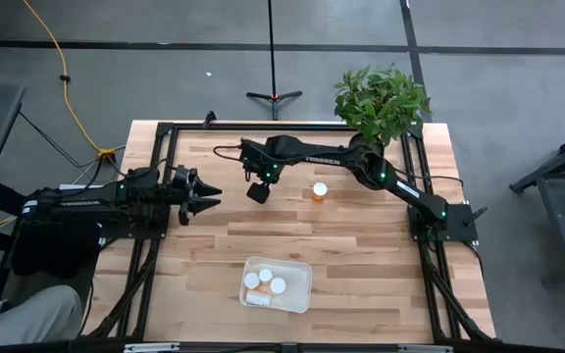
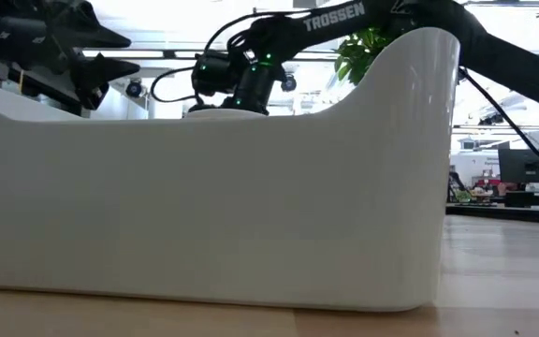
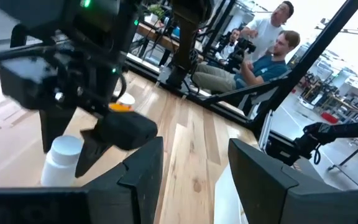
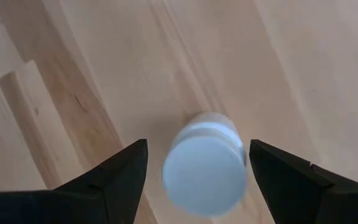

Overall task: Pick and place pill bottles into a basket
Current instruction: Put the white pill bottle into the white bin

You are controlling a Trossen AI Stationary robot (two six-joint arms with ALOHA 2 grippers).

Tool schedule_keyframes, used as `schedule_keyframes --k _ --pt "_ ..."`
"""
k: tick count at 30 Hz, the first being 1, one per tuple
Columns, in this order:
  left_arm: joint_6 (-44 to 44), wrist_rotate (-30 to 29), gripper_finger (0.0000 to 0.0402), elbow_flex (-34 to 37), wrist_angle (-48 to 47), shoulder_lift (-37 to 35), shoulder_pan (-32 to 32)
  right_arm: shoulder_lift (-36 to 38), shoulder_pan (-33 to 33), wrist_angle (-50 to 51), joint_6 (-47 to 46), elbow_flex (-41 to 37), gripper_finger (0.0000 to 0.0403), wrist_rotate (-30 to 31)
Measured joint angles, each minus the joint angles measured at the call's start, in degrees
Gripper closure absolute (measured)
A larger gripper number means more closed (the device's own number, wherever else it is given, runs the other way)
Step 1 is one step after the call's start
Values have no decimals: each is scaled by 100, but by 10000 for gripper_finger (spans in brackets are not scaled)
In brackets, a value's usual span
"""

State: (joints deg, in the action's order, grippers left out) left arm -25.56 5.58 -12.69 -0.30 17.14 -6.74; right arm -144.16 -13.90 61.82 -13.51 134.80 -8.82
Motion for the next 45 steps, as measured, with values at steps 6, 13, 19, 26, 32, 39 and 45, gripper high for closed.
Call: schedule_keyframes --k 6,13,19,26,32,39,45 --pt "2 0 186 0 0 -1 0 -173 12 -3 -128 0 130 -190" --pt "4 -2 186 0 -2 0 0 -221 36 -117 -121 2 161 -154" --pt "117 -7 186 0 -2 0 0 -221 43 -162 -121 1 236 -180" --pt "130 -11 186 0 -2 0 0 -221 47 -202 -149 11 238 -175" --pt "129 -11 186 0 -2 -1 0 -182 69 -238 -167 13 238 -371" --pt "127 -11 186 0 0 -1 0 133 154 -161 -169 15 238 -520" --pt "125 -11 186 0 2 0 0 564 299 271 -170 16 238 -570"
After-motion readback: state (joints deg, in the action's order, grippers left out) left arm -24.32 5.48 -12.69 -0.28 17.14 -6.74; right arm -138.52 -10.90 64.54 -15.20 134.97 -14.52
